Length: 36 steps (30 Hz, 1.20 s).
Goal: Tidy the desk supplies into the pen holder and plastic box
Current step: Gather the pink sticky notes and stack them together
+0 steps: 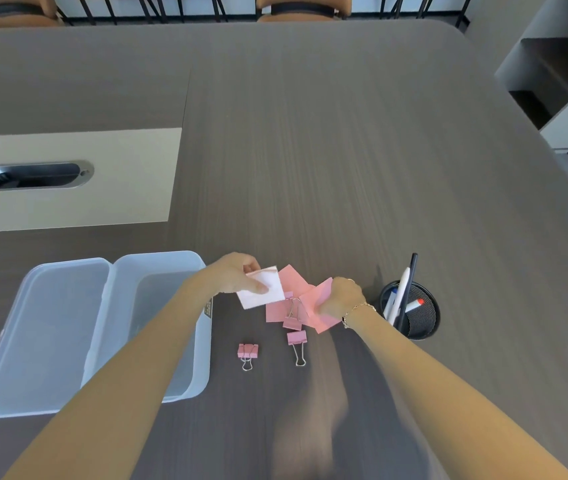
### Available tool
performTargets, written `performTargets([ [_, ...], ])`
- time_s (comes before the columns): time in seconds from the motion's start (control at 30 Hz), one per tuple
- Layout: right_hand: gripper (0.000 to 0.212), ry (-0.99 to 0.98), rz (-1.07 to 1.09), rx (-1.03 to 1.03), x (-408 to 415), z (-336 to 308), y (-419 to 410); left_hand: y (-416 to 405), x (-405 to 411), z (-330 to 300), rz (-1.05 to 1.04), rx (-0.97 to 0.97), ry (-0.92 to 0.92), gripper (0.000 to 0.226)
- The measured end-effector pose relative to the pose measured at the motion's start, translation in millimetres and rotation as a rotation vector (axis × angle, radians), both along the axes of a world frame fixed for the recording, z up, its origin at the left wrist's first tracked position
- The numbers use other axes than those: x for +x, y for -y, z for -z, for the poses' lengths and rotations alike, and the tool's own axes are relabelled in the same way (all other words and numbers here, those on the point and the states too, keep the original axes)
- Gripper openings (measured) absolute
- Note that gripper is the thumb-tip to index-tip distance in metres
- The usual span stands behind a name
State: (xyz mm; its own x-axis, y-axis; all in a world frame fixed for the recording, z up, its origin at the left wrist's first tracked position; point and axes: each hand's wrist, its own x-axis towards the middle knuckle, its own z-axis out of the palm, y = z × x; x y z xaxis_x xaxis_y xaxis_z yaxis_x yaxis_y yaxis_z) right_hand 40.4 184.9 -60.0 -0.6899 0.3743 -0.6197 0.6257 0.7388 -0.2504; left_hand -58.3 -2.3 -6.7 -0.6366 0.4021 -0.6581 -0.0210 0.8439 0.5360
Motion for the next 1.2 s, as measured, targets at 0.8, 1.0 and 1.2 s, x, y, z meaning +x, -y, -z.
performTargets([
  [0.8,0.027,-0.246,0.445,-0.463,-0.3,-1.0,-3.6,-29.6,1.7,50.0,-0.369,0.075,0.03,0.033],
  [1.0,0.028,-0.263,0.499,-0.507,2.1,-7.8,-13.2,-11.7,-6.7,43.0,-0.526,0.314,0.219,0.037],
  [1.2,0.021,-0.267,0.552,-0.691,1.4,-12.5,-9.0,-4.4,-9.4,37.1,-0.559,0.411,0.311,0.021],
])
